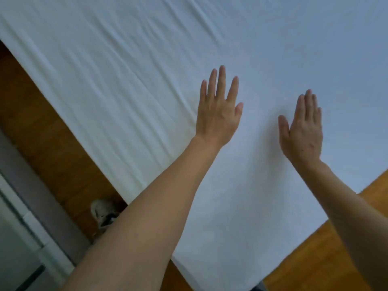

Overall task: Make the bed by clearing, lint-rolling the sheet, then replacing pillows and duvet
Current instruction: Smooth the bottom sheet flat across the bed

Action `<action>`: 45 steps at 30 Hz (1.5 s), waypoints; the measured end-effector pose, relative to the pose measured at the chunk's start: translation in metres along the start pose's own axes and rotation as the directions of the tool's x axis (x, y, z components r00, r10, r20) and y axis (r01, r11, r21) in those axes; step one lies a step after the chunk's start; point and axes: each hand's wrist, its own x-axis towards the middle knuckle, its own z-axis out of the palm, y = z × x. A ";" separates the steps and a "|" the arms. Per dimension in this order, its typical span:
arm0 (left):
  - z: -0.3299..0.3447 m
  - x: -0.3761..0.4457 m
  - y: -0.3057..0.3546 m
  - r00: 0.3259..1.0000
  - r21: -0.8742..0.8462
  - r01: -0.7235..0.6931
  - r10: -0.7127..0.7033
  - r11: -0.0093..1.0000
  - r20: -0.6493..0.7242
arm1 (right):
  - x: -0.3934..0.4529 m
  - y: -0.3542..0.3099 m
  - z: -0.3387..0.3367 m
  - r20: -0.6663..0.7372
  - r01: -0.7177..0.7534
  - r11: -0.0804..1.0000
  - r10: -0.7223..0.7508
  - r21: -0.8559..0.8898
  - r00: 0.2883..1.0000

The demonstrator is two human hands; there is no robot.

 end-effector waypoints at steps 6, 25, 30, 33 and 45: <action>-0.001 -0.051 -0.187 0.999 0.071 0.020 -0.022 0.997 0.026 | -0.020 -0.188 0.063 0.120 0.018 0.998 -0.025 0.057 0.992; -0.104 -0.061 -0.405 0.992 -0.054 0.092 -0.087 0.994 0.093 | -0.042 -0.499 0.086 0.013 0.337 0.870 -0.366 0.360 0.931; -0.100 0.035 -0.358 0.994 -0.126 -0.108 0.108 0.986 -0.004 | 0.053 -0.412 0.071 -0.204 0.064 0.948 0.001 0.312 0.979; -0.087 0.105 -0.324 0.967 -0.111 -0.255 0.252 0.961 -0.038 | 0.125 -0.334 0.065 -0.249 -0.153 0.952 0.221 0.267 0.943; -0.056 0.239 -0.264 0.912 -0.006 -0.406 0.406 0.914 0.060 | 0.248 -0.204 0.033 0.020 -0.519 0.844 0.522 0.131 0.853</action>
